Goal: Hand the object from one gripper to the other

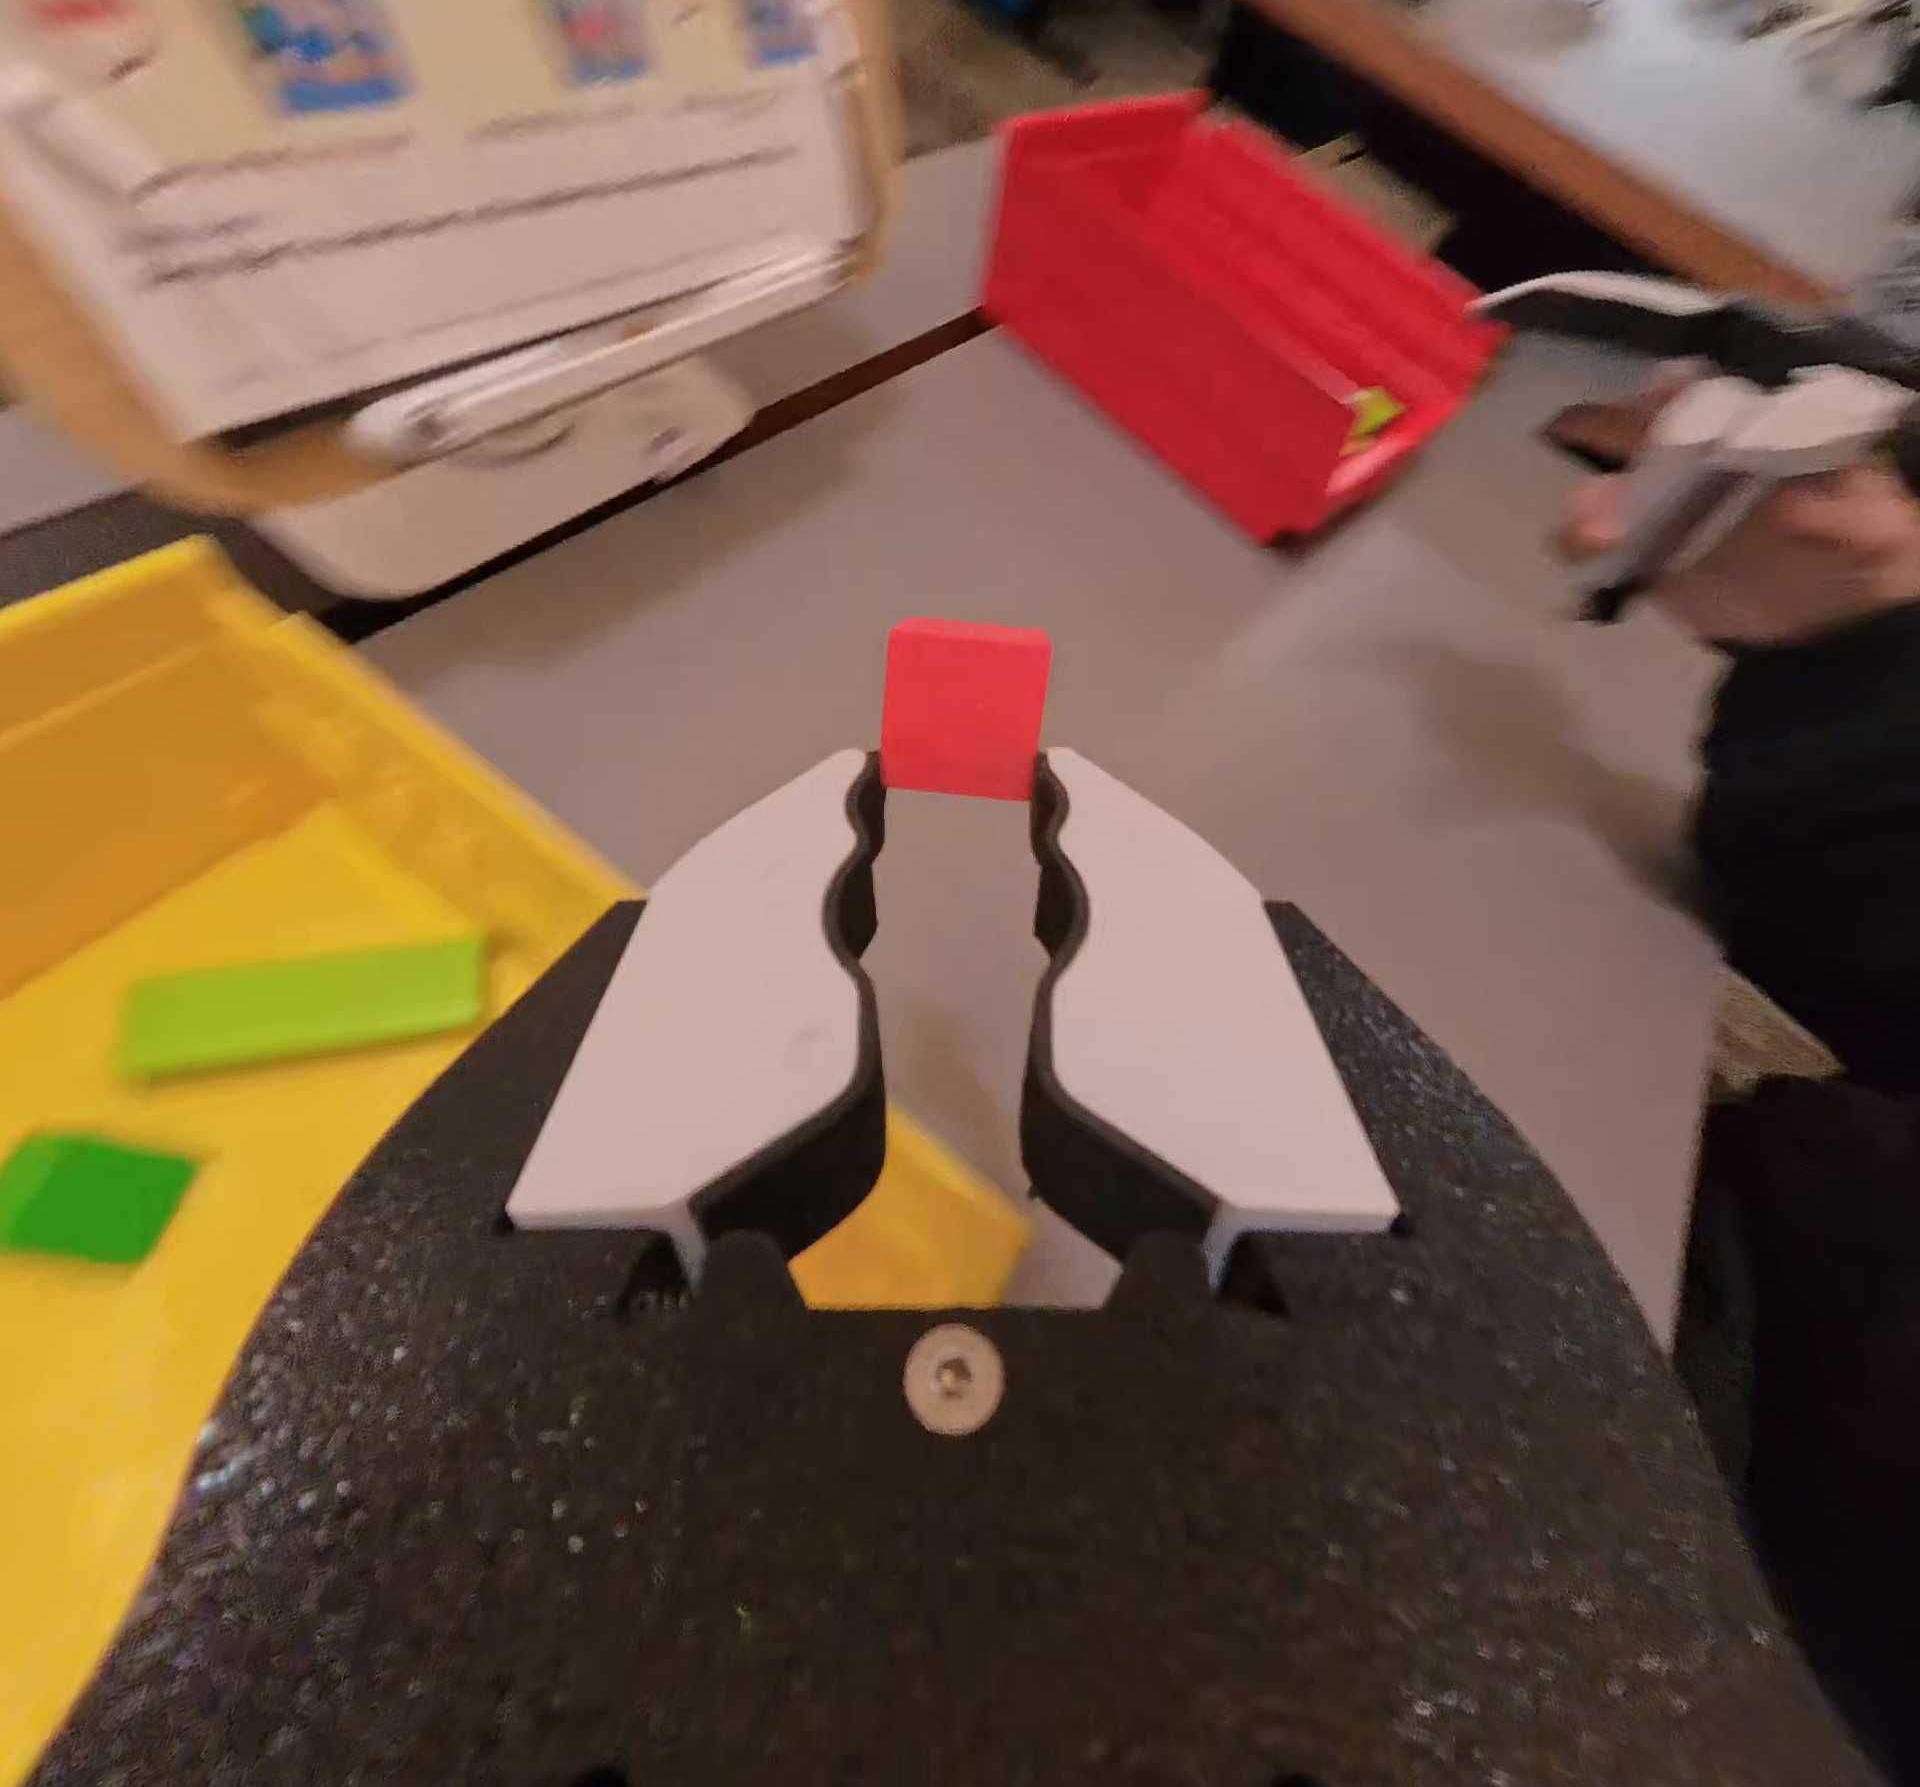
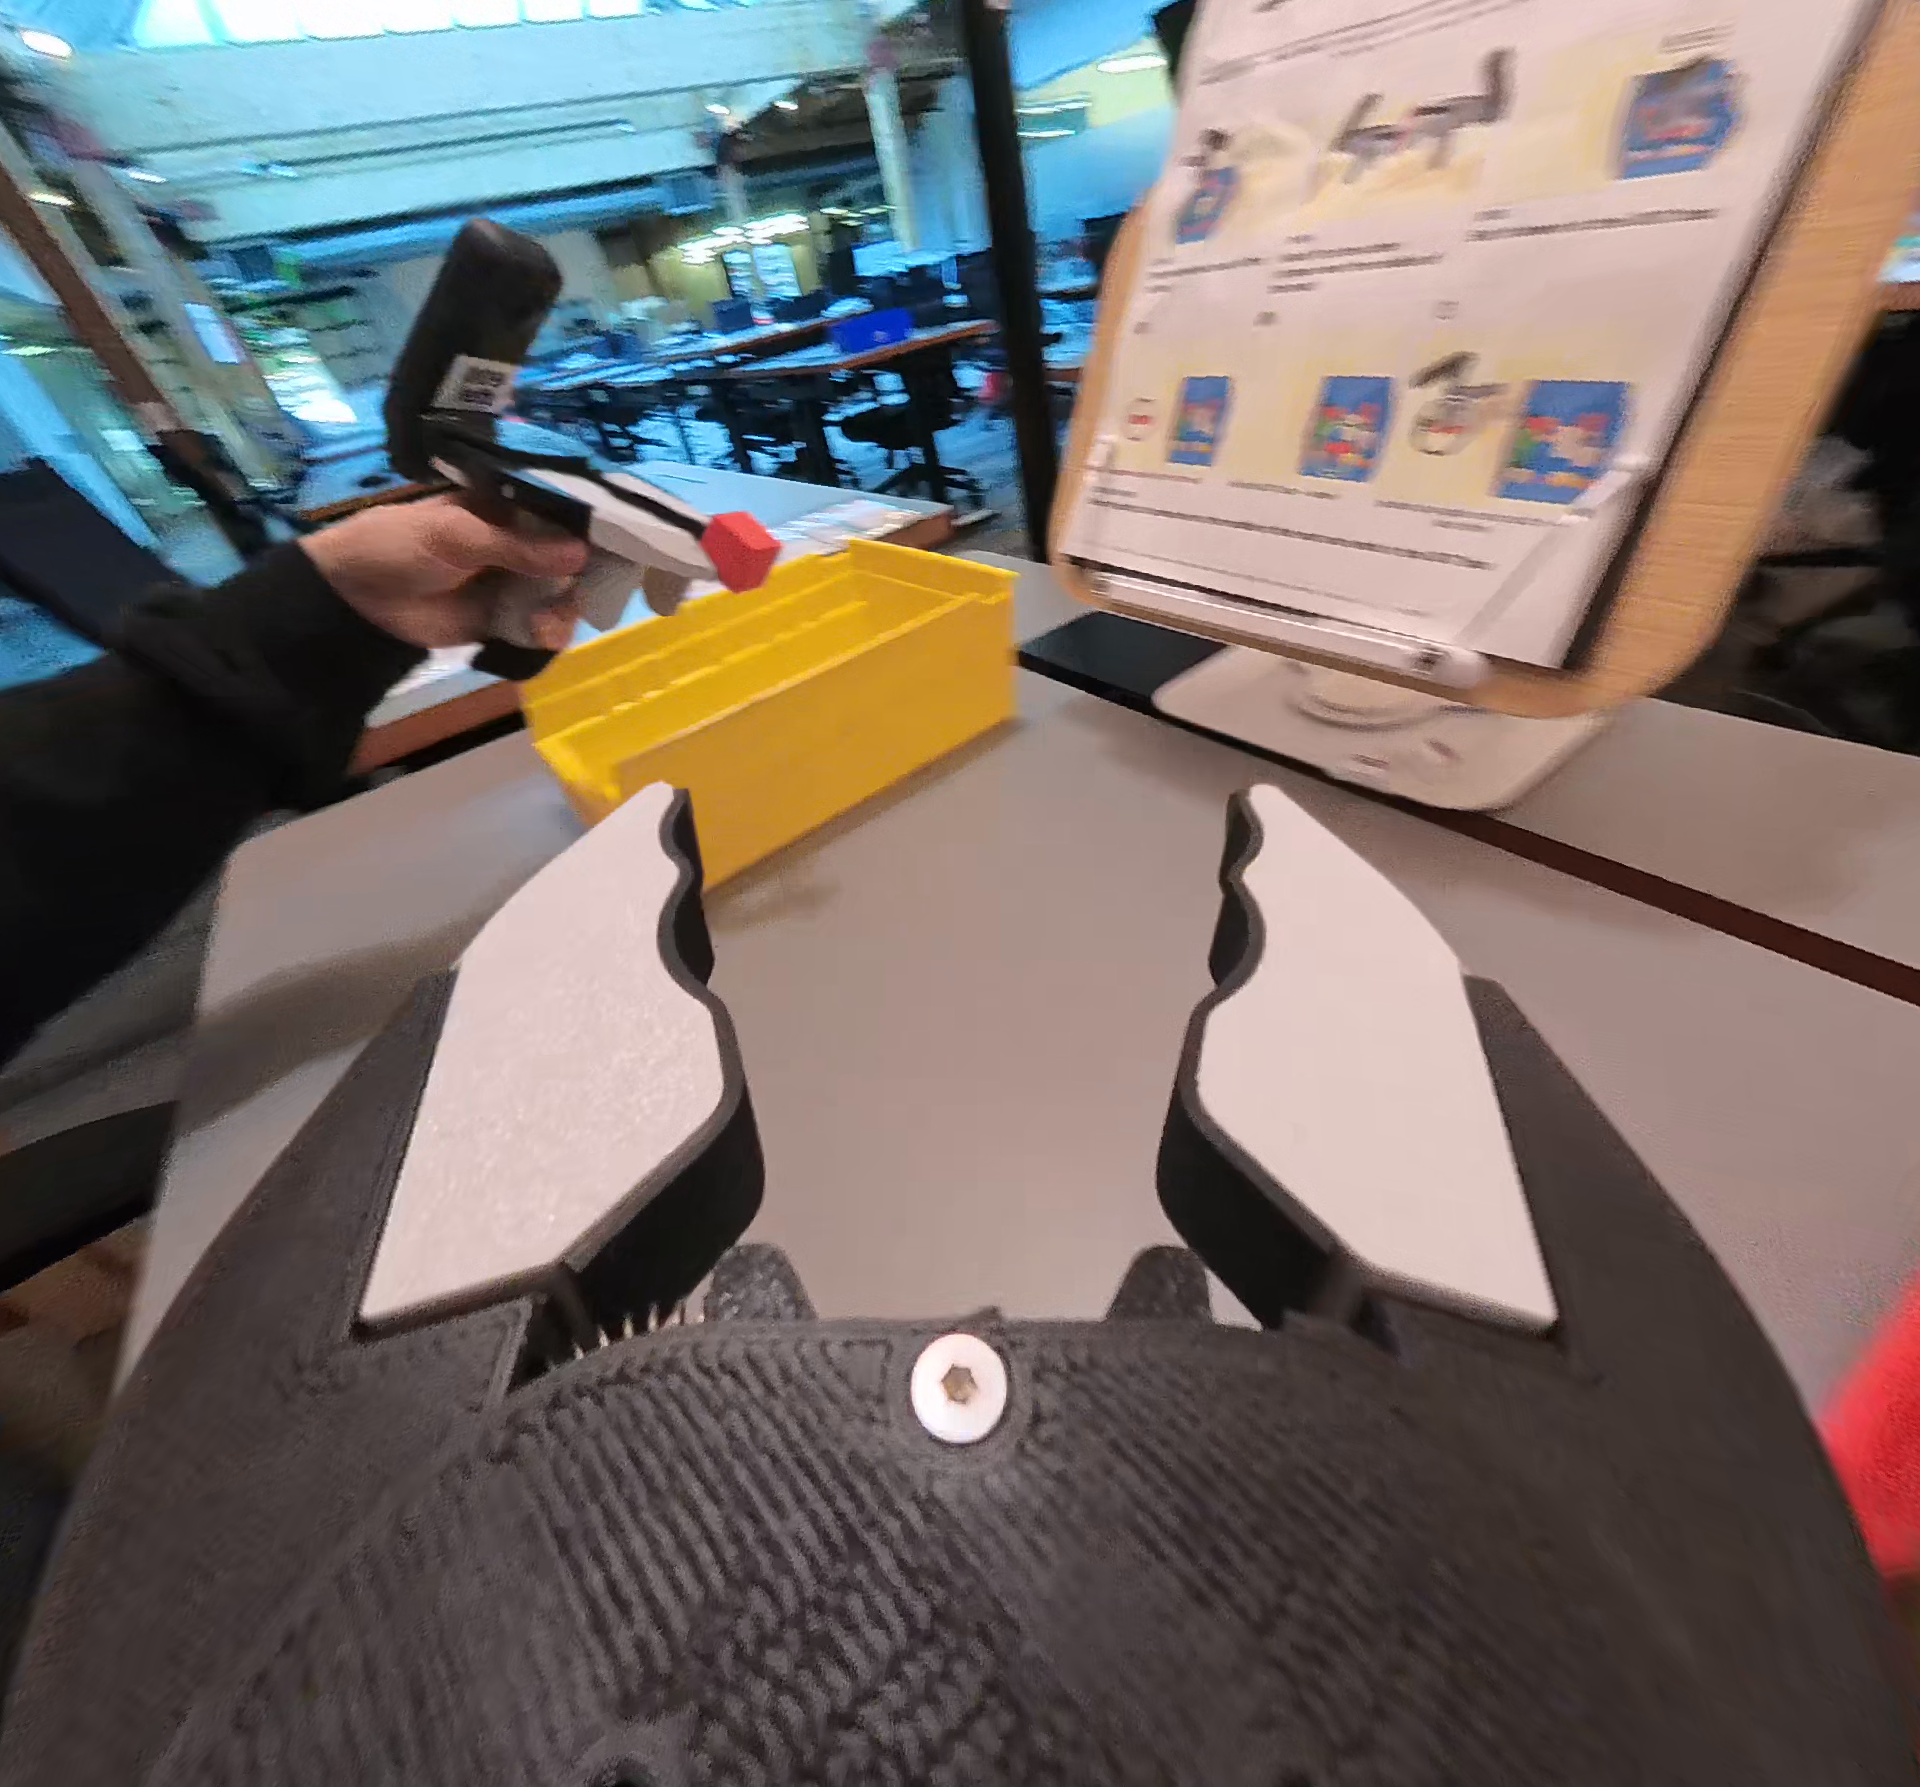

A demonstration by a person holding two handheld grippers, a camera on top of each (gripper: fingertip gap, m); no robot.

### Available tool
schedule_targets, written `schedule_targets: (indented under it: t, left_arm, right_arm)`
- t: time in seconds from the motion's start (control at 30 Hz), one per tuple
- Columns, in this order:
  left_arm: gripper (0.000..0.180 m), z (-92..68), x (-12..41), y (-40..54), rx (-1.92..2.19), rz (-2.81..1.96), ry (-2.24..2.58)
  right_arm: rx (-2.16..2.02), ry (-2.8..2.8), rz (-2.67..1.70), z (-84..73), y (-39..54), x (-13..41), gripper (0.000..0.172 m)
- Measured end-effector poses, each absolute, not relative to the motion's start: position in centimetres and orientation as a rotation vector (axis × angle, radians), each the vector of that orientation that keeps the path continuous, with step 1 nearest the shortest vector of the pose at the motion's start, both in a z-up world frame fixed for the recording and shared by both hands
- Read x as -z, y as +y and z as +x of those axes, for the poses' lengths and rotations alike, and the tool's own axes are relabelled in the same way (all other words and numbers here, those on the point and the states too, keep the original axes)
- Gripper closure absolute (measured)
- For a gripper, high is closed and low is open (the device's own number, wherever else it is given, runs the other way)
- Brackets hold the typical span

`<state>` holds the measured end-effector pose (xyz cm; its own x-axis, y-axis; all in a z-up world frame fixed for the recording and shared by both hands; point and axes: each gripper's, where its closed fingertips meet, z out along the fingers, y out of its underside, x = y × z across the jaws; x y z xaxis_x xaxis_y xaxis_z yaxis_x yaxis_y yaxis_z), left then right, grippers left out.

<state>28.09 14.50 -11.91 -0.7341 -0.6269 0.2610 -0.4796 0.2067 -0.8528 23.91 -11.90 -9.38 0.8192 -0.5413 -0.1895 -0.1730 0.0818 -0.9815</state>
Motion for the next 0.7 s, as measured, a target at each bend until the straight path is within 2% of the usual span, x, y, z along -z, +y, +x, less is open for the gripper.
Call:
schedule_targets:
  t: [0.17, 0.33, 0.47, 0.63, 0.7]
  left_arm:
    - [0.155, 20.6, 8.0, 6.1, 2.01, -0.701, 2.288]
    - [0.155, 15.9, 6.3, 0.7, 2.23, -0.44, 2.229]
    - [0.155, 14.6, 6.3, -1.7, 2.268, -0.373, 2.222]
    - [0.155, 14.6, 7.1, -3.2, 2.254, -0.395, 2.236]
    - [0.155, 14.6, 7.2, -3.6, 2.254, -0.398, 2.232]
  right_arm:
    - [0.084, 0.418, -1.459, 20.1, -7.0, 8.0, 0.077]
    - [-0.057, 0.304, -1.429, 17.1, -4.4, 6.8, 0.079]
    - [-0.116, 0.24, -1.376, 15.6, -4.0, 5.6, 0.102]
    - [-0.131, 0.214, -1.368, 15.1, -4.0, 5.3, 0.107]
    - [-0.133, 0.189, -1.372, 14.7, -4.0, 5.3, 0.114]
